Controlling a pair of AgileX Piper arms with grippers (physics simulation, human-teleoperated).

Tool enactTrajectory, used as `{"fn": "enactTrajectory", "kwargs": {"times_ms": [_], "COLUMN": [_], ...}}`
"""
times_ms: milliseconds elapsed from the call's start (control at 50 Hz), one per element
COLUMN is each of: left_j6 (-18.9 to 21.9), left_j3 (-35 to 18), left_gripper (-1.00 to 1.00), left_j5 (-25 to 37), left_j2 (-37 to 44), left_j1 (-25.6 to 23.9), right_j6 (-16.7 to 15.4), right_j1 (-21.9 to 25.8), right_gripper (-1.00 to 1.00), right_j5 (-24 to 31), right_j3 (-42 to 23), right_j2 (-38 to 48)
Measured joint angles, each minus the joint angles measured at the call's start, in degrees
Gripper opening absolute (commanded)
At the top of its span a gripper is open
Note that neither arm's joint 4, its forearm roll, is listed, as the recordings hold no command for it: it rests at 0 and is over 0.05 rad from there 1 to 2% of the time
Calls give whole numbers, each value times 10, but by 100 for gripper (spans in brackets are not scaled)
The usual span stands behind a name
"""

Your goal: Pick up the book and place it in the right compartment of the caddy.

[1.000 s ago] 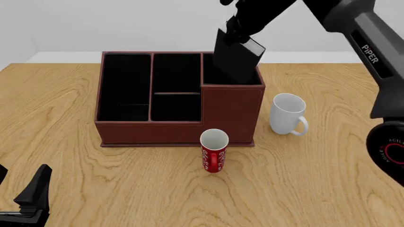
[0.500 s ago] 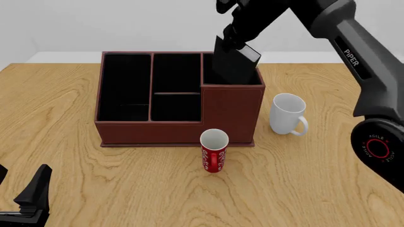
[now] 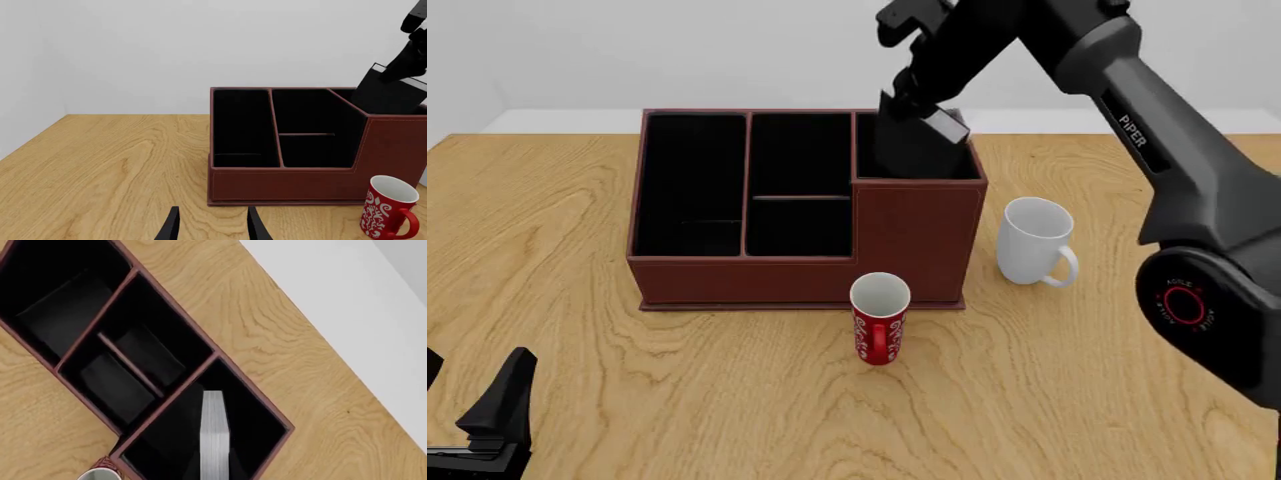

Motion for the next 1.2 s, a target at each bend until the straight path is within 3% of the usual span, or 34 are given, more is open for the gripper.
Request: {"fn": "enactTrajectory", "kwargs": {"times_ms": [580, 600, 1200], "left_j6": [0, 0, 0], "left_j3": [0, 0, 0], "left_gripper": [100, 100, 100], "left_j5": [0, 0, 0], "left_j2": [0, 0, 0], "left_j1": [0, 0, 0], "right_j6": [10, 10, 20], "right_j1": [-10, -11, 13], "right_gripper": [-100, 100, 100], "right_j5": [0, 0, 0], "right_j3": [-31, -32, -13], "right_j2": [46, 47, -25]}}
